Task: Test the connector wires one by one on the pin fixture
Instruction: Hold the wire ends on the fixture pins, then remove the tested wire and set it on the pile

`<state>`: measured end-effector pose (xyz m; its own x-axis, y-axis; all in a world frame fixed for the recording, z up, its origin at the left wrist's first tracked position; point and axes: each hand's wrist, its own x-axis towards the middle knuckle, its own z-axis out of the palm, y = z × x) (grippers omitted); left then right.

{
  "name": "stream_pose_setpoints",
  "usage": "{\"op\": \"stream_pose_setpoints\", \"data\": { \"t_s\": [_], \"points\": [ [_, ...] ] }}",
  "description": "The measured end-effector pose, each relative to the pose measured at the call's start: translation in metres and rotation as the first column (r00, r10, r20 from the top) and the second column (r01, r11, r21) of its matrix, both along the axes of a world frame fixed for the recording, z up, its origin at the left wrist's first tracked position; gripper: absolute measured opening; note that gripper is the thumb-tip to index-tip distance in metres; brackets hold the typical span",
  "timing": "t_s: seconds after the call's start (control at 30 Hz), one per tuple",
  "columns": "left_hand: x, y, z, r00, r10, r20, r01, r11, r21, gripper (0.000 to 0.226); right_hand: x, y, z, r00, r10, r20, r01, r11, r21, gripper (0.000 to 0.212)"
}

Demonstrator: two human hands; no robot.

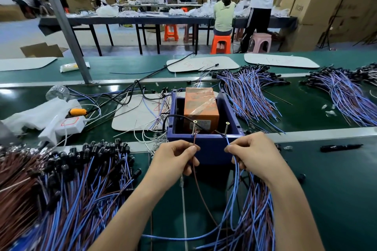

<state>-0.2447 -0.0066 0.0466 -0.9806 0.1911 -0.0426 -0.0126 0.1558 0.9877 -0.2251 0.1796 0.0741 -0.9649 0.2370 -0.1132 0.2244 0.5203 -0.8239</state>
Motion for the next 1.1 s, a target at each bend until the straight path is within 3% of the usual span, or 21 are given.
{"op": "stream_pose_setpoints", "data": {
  "t_s": [0.63, 0.73, 1.1],
  "points": [
    [-0.0024, -0.0026, -0.0002, 0.989, 0.035, 0.144, -0.04, 0.999, 0.034, 0.022, -0.0011, -0.0053, -0.0005, 1.0, 0.001, -0.017, 0.0, 0.999, 0.039, 0.029],
    [-0.0024, -0.0028, 0.0002, 0.989, 0.038, 0.145, -0.042, 0.999, 0.02, 0.022, -0.0022, -0.0067, -0.0012, 1.0, -0.012, -0.028, 0.012, 1.0, -0.004, 0.018],
    [0.0002, -0.0003, 0.0054, 0.986, 0.055, 0.158, -0.061, 0.998, 0.035, 0.019, 0.0002, -0.007, 0.0009, 0.999, 0.029, -0.03, -0.028, 0.999, 0.024, 0.016]
  ]
}}
